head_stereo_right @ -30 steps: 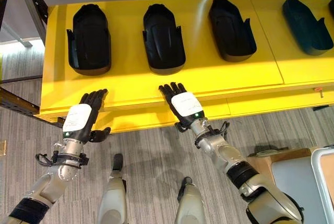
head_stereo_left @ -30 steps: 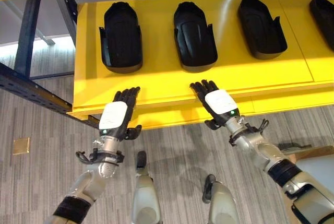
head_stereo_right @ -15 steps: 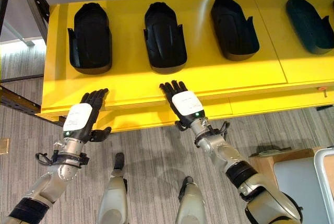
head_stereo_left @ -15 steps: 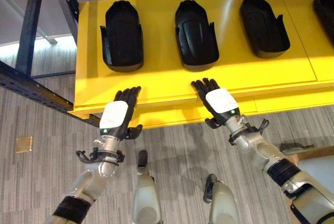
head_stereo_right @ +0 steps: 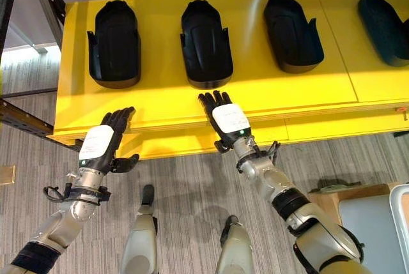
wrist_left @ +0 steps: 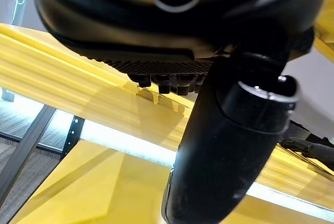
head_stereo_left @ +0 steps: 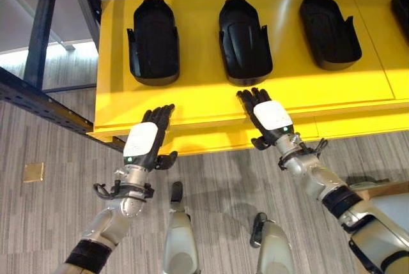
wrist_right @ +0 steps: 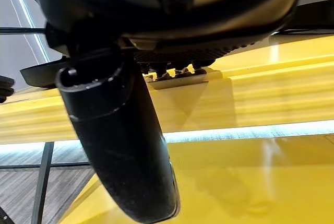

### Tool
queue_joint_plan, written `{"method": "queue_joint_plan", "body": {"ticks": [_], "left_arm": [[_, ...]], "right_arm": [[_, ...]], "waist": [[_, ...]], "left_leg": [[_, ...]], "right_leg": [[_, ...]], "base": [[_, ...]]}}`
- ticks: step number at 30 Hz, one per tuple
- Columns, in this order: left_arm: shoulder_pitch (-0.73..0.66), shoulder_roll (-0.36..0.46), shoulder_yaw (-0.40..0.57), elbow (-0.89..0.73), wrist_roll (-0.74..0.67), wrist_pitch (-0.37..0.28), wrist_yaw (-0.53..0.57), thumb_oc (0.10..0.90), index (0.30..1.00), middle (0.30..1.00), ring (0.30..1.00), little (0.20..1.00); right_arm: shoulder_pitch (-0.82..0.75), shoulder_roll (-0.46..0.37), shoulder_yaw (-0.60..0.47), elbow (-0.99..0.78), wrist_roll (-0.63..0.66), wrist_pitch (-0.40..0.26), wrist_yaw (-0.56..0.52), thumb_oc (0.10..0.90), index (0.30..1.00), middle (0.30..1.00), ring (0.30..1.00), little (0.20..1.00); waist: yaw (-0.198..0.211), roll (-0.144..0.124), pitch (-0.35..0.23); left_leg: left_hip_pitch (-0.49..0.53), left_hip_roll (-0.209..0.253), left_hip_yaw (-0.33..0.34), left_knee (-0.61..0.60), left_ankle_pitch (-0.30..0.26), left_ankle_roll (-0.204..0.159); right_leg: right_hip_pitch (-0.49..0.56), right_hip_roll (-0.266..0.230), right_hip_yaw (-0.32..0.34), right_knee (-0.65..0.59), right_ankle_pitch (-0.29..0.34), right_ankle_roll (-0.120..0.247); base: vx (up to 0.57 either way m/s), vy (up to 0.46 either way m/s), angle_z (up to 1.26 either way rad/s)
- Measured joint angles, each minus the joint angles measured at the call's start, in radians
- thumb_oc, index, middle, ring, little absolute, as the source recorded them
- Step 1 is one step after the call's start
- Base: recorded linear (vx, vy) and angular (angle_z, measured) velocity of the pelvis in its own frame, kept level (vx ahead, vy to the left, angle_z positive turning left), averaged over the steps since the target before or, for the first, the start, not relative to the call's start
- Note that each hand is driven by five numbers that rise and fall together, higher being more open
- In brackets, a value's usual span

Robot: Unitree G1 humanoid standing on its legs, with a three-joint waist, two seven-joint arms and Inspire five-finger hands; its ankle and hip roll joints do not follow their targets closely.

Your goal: Move parts from the plastic box to the shelf.

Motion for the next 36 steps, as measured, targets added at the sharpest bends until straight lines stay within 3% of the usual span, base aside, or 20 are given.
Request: {"method": "queue_joint_plan", "body": {"ticks": [36], "left_arm": [[-0.006, 0.000, -0.009, -0.009, -0.001, -0.005, -0.007, 0.900, 1.000, 1.000, 1.000, 1.000]], "right_arm": [[-0.028, 0.009, -0.001, 0.029, 0.054, 0.030, 0.000, 0.900, 1.000, 1.000, 1.000, 1.000]], "waist": [[0.009, 0.000, 0.000]], "left_leg": [[-0.020, -0.013, -0.014, 0.013, 0.001, 0.002]], "right_leg": [[-0.008, -0.013, -0.008, 0.012, -0.008, -0.003]], "base": [[0.00, 0.001, 0.00]]}}
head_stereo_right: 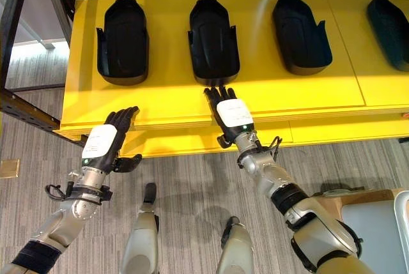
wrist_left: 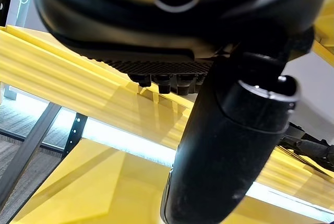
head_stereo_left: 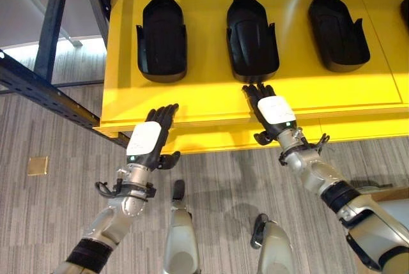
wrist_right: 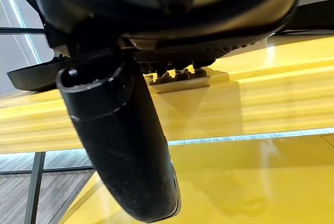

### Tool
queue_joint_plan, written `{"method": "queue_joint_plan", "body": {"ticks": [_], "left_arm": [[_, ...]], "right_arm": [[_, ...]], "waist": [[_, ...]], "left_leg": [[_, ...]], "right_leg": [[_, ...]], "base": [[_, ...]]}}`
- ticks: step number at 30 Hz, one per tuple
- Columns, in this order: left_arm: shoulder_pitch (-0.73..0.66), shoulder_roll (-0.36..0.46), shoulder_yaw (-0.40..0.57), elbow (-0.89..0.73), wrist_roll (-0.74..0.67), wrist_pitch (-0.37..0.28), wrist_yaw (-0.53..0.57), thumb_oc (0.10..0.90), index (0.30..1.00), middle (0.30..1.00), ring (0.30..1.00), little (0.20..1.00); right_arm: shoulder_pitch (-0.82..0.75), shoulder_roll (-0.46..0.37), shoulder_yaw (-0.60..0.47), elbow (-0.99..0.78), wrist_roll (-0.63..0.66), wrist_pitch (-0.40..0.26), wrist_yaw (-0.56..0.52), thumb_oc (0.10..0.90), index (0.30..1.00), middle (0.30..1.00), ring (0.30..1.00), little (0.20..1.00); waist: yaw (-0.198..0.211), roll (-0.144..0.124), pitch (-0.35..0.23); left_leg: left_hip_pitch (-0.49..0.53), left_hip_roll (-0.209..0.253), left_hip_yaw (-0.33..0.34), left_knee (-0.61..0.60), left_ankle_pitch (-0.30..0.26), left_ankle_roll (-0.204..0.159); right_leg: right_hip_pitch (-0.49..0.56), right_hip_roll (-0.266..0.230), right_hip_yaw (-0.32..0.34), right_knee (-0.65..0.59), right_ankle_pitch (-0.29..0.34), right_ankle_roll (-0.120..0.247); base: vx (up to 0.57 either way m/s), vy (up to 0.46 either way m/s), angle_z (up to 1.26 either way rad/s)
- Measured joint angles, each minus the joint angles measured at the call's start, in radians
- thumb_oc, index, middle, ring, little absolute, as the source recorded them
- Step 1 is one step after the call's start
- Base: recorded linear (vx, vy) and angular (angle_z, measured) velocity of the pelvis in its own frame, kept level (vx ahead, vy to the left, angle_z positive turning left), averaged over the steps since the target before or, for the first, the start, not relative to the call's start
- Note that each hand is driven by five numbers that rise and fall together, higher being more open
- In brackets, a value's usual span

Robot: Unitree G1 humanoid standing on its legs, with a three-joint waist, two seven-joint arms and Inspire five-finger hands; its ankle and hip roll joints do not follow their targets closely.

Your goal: Move parts from the plastic box to the shelf.

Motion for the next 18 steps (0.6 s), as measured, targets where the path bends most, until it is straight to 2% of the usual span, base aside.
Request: {"method": "queue_joint_plan", "body": {"ticks": [18], "left_arm": [[-0.007, 0.000, -0.002, 0.001, 0.000, 0.000, 0.000, 0.900, 1.000, 1.000, 1.000, 1.000]], "right_arm": [[-0.013, 0.005, 0.000, 0.016, 0.005, -0.001, -0.001, 0.900, 1.000, 1.000, 1.000, 1.000]], "waist": [[0.000, 0.000, 0.000]], "left_leg": [[-0.007, -0.001, -0.003, 0.005, 0.000, 0.000]], "right_leg": [[-0.006, -0.001, 0.000, 0.006, -0.002, -0.002]], "base": [[0.00, 0.000, 0.00]]}}
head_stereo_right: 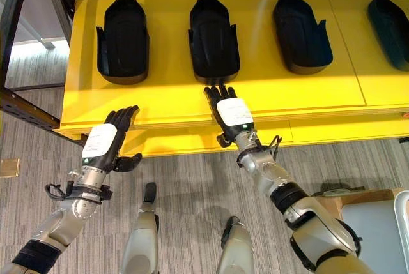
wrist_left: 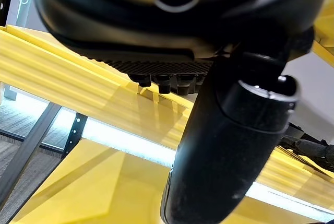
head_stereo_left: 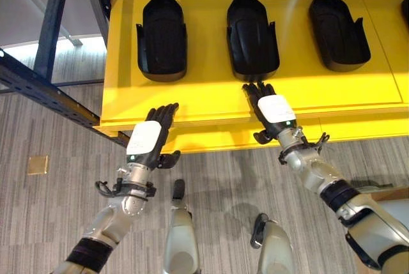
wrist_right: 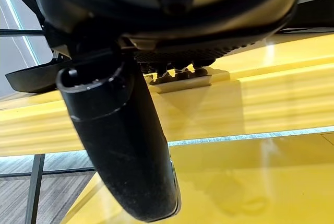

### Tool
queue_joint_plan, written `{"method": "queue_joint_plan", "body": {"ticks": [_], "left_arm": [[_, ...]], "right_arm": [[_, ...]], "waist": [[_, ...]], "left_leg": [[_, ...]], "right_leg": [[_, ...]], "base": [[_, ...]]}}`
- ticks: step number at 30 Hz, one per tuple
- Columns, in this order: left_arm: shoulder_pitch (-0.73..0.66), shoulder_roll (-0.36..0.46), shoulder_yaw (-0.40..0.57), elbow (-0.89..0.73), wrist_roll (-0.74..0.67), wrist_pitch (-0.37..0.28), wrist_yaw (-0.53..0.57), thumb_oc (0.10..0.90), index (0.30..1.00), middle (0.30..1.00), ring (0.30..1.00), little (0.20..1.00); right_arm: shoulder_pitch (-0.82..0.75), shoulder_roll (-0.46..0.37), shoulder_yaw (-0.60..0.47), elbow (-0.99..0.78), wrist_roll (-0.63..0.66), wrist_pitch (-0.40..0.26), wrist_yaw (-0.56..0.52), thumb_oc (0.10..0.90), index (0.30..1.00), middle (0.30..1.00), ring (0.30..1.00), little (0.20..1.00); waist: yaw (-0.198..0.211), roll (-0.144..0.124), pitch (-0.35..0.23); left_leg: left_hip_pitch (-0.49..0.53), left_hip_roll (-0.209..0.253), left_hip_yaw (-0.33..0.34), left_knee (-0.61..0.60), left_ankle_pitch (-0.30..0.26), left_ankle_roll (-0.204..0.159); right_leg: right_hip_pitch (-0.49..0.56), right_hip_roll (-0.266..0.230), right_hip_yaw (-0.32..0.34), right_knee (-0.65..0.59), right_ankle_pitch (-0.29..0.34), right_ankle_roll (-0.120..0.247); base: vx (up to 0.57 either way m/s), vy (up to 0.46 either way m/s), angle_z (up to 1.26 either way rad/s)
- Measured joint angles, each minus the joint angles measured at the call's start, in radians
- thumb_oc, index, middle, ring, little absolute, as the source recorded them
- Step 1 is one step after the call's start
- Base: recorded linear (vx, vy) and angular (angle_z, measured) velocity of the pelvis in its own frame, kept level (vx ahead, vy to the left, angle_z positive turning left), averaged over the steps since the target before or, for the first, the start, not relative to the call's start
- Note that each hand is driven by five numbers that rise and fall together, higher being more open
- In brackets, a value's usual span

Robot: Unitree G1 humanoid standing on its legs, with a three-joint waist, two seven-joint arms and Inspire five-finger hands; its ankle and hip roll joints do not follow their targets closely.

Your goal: Move parts from the plastic box to the shelf.

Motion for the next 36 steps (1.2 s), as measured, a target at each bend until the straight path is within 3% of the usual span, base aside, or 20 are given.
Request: {"method": "queue_joint_plan", "body": {"ticks": [16, 28, 34, 36], "left_arm": [[-0.004, 0.000, -0.005, 0.000, -0.001, 0.000, 0.000, 0.900, 1.000, 1.000, 1.000, 1.000], [-0.005, -0.012, -0.006, 0.007, 0.000, 0.007, 0.000, 0.900, 1.000, 1.000, 1.000, 1.000], [0.061, -0.022, 0.017, 0.003, -0.013, 0.024, -0.004, 0.900, 1.000, 1.000, 1.000, 1.000], [0.142, -0.022, 0.054, -0.065, -0.123, 0.011, -0.045, 0.900, 1.000, 1.000, 1.000, 1.000]], "right_arm": [[0.001, 0.021, -0.016, 0.015, 0.018, 0.001, -0.010, 0.900, 1.000, 1.000, 1.000, 1.000], [0.214, 0.033, -0.158, -0.144, 0.077, -0.050, -0.015, 0.900, 1.000, 1.000, 1.000, 1.000], [0.419, 0.058, -0.253, -0.265, 0.255, -0.120, 0.010, 0.900, 1.000, 1.000, 1.000, 1.000], [0.568, 0.049, -0.291, -0.408, 0.442, -0.136, 0.083, 0.900, 1.000, 1.000, 1.000, 1.000]], "waist": [[0.001, 0.000, 0.000], [-0.011, 0.000, -0.001], [-0.040, -0.008, -0.006], [-0.046, -0.011, -0.008]], "left_leg": [[-0.005, -0.003, -0.002, 0.003, 0.000, 0.000], [0.001, -0.005, -0.002, 0.012, -0.001, 0.001], [0.057, 0.000, 0.007, 0.007, -0.011, 0.005], [0.102, 0.006, 0.021, -0.016, -0.012, 0.006]], "right_leg": [[-0.002, -0.003, -0.001, 0.001, 0.000, 0.000], [0.009, -0.003, -0.001, 0.000, 0.001, 0.001], [0.065, 0.000, 0.002, -0.021, 0.004, 0.003], [0.102, 0.007, 0.005, -0.048, 0.010, 0.006]], "base": [[0.00, 0.000, 0.00], [0.00, 0.000, 0.00], [0.01, 0.000, -0.03], [0.04, -0.002, -0.14]]}}
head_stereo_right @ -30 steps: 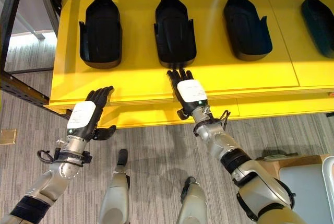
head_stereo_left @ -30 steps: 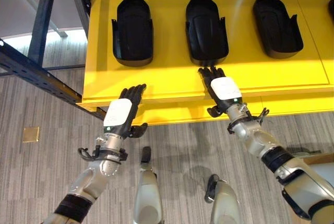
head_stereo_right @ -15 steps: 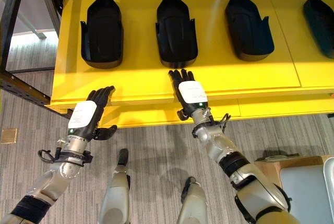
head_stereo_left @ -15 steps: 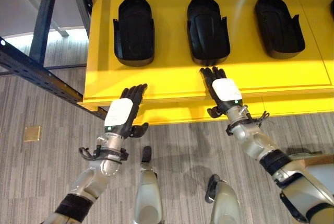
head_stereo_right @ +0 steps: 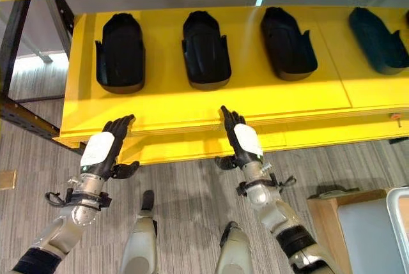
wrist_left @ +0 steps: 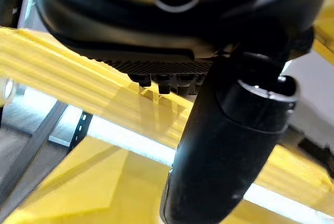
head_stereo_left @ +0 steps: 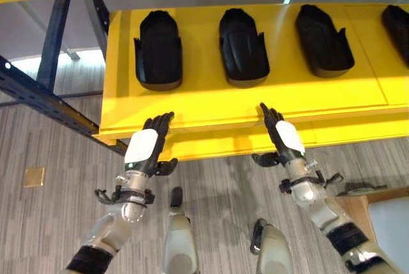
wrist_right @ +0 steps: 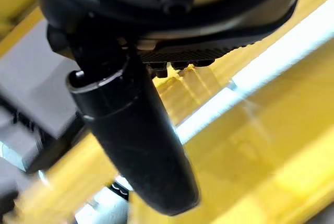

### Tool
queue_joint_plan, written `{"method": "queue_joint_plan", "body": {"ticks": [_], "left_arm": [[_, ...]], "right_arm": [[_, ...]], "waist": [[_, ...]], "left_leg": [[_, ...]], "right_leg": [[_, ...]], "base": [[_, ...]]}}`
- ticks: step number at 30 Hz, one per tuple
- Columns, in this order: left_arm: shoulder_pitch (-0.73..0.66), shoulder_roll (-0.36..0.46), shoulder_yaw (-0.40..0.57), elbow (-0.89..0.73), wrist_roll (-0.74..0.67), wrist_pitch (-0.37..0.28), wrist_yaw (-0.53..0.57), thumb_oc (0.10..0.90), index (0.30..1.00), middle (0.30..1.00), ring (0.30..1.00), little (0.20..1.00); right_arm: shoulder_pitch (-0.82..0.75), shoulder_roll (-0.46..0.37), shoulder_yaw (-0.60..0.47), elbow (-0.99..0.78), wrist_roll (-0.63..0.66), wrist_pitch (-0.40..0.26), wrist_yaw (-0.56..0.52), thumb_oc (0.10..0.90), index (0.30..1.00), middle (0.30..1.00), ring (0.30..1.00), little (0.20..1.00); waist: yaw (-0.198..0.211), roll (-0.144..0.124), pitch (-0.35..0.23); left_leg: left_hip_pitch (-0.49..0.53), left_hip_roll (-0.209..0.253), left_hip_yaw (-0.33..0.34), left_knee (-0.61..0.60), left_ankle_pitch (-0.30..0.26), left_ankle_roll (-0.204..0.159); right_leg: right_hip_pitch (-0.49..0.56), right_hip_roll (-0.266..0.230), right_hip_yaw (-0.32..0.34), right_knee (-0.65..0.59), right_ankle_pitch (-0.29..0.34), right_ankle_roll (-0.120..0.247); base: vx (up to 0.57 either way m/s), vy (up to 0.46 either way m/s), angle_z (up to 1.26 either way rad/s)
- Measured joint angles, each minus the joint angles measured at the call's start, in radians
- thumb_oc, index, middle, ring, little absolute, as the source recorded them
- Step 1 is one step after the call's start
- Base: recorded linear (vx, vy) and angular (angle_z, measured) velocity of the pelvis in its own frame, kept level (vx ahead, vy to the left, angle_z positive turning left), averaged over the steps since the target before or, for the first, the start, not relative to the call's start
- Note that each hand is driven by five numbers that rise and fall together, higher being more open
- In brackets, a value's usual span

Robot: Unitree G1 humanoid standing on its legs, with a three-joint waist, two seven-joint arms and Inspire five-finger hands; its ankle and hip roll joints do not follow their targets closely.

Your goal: Move parts from the plastic box to the shelf.

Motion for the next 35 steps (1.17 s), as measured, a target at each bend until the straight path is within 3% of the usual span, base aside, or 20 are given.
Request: {"method": "queue_joint_plan", "body": {"ticks": [4, 5, 6, 8, 12, 16, 19, 25, 35], "left_arm": [[0.085, -0.023, 0.034, -0.006, -0.198, -0.063, -0.046, 0.900, 1.000, 1.000, 1.000, 1.000], [0.094, -0.043, 0.052, -0.006, -0.284, -0.080, -0.067, 0.900, 1.000, 1.000, 1.000, 1.000], [0.116, -0.094, 0.083, -0.007, -0.503, -0.106, -0.125, 0.900, 1.000, 1.000, 1.000, 1.000], [0.175, -0.108, 0.098, -0.036, -0.692, -0.105, -0.194, 0.900, 1.000, 1.000, 1.000, 1.000], [0.370, -0.109, 0.009, -0.073, -0.935, -0.079, -0.366, 0.900, 1.000, 1.000, 1.000, 1.000], [0.464, -0.113, -0.031, -0.084, -1.009, -0.063, -0.454, 0.900, 1.000, 1.000, 1.000, 1.000], [0.490, -0.122, -0.016, -0.080, -1.019, -0.063, -0.457, 0.900, 1.000, 1.000, 1.000, 1.000], [0.458, -0.212, -0.013, -0.022, -1.053, -0.060, -0.454, 0.900, 1.000, 1.000, 1.000, 1.000], [0.443, -0.235, -0.014, -0.009, -1.053, -0.051, -0.432, 0.900, 1.000, 1.000, 1.000, 1.000]], "right_arm": [[0.172, -0.024, 0.004, -0.021, 0.188, -0.009, 0.101, 0.900, 1.000, 1.000, 1.000, 1.000], [0.219, -0.040, 0.005, -0.033, 0.228, -0.009, 0.127, 0.900, 1.000, 1.000, 1.000, 1.000], [0.307, -0.078, 0.003, -0.083, 0.294, -0.007, 0.187, 0.900, 1.000, 1.000, 1.000, 1.000], [0.375, -0.109, -0.005, -0.159, 0.342, -0.006, 0.237, 0.900, 1.000, 1.000, 1.000, 1.000], [0.460, -0.113, -0.037, -0.300, 0.421, -0.020, 0.304, 0.900, 1.000, 1.000, 1.000, 1.000], [0.453, -0.094, -0.064, -0.327, 0.458, -0.056, 0.329, 0.900, 1.000, 1.000, 1.000, 1.000], [0.455, -0.089, -0.075, -0.325, 0.485, -0.057, 0.341, 0.900, 1.000, 1.000, 1.000, 1.000], [0.445, -0.067, -0.067, -0.278, 0.502, -0.053, 0.335, 0.900, 1.000, 1.000, 1.000, 1.000], [0.446, -0.067, -0.058, -0.269, 0.517, -0.040, 0.315, 0.900, 1.000, 1.000, 1.000, 1.000]], "waist": [[-0.015, 0.001, -0.020], [-0.018, 0.004, -0.025], [-0.025, 0.011, -0.042], [-0.041, 0.019, -0.057], [-0.070, 0.037, -0.183], [-0.067, 0.040, -0.290], [-0.066, 0.048, -0.347], [-0.071, 0.076, -0.388], [-0.074, 0.073, -0.400]], "left_leg": [[0.044, 0.002, 0.015, -0.022, -0.003, 0.002], [0.050, 0.001, 0.019, -0.026, -0.003, 0.002], [0.076, 0.000, 0.027, -0.053, 0.000, 0.005], [0.121, 0.002, 0.035, -0.087, 0.006, 0.011], [0.197, 0.008, 0.060, -0.169, 0.015, 0.012], [0.227, 0.006, 0.067, -0.220, 0.026, 0.005], [0.226, 0.005, 0.063, -0.233, 0.030, 0.000], [0.224, 0.008, 0.069, -0.235, 0.030, 0.000], [0.245, 0.015, 0.090, -0.235, 0.029, -0.001]], "right_leg": [[0.046, 0.003, 0.001, -0.045, 0.019, 0.012], [0.054, 0.003, 0.003, -0.059, 0.026, 0.017], [0.082, 0.004, 0.003, -0.098, 0.044, 0.022], [0.135, 0.009, -0.006, -0.156, 0.066, 0.026], [0.251, 0.028, -0.028, -0.342, 0.139, 0.039], [0.310, 0.038, -0.043, -0.457, 0.182, 0.047], [0.328, 0.042, -0.059, -0.497, 0.195, 0.048], [0.334, 0.049, -0.056, -0.523, 0.213, 0.047], [0.351, 0.054, -0.033, -0.548, 0.224, 0.049]], "base": [[0.03, 0.006, -0.07], [0.08, -0.033, -0.10], [0.08, -0.037, -0.09], [0.10, -0.038, -0.05], [0.07, -0.021, -0.06], [0.01, -0.007, 0.01], [-0.01, -0.010, 0.08], [-0.01, -0.008, -0.03], [0.00, -0.007, -0.07]]}}
